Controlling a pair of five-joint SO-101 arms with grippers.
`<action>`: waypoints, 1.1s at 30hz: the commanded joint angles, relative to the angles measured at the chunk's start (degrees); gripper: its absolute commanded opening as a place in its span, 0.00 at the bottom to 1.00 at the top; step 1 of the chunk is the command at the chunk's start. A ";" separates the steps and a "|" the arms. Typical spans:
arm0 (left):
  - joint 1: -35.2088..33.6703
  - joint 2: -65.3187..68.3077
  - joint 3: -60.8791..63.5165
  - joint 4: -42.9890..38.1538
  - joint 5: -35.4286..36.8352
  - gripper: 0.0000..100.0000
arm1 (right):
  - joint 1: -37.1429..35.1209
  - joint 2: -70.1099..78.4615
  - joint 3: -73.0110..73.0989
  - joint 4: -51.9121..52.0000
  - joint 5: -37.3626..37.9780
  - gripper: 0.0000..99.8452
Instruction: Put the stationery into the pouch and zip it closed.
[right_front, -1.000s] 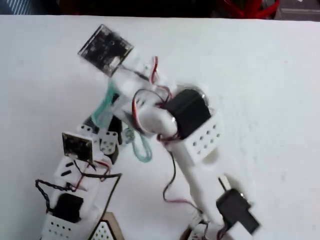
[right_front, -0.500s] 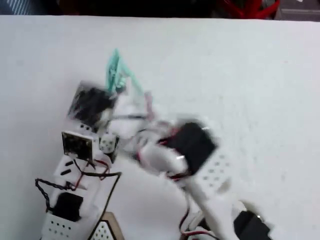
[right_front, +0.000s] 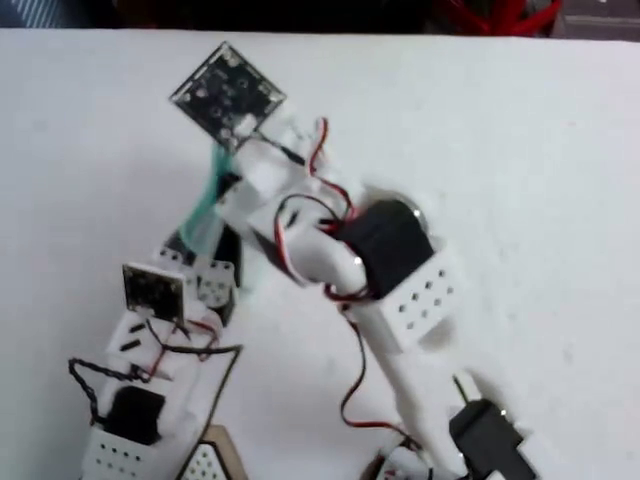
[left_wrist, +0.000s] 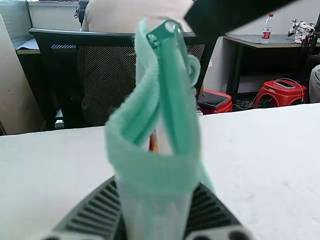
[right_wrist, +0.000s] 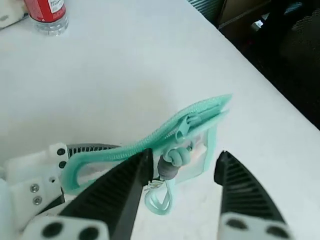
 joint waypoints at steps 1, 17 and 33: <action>-0.13 -0.40 -0.70 -0.09 -0.70 0.02 | 0.22 -0.13 -4.31 -1.36 -2.11 0.21; -0.13 -0.40 -0.79 -0.09 -0.79 0.02 | 5.49 8.48 -5.71 -4.26 -4.75 0.08; -0.13 -0.40 -0.70 -0.09 -0.79 0.02 | -2.95 3.82 -5.63 9.63 1.32 0.02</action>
